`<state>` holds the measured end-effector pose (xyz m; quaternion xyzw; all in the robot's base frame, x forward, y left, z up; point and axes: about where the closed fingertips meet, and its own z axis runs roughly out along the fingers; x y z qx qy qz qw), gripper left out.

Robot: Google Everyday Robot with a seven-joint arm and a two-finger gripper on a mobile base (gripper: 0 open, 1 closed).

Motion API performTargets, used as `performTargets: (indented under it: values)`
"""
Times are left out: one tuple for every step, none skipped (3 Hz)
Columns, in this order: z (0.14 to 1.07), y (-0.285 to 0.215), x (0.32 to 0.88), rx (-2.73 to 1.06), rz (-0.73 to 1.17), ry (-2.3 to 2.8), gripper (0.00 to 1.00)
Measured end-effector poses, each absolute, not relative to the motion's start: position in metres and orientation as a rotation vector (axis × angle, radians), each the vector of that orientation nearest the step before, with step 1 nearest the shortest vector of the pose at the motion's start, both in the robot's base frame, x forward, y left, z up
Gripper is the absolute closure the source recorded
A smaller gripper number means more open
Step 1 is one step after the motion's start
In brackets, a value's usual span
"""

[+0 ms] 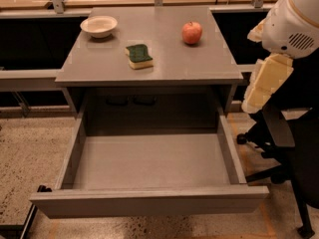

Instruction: Place sponge into top drawer

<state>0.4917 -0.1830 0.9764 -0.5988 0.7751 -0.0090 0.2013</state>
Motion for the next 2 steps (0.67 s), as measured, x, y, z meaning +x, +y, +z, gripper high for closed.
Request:
performTargets:
  values:
    - [0.968, -0.185, 0.487, -1.658, 0.030, 2.147, 0.00]
    - [0.948, -0.143, 0.526, -1.616, 0.155, 2.043, 0.00]
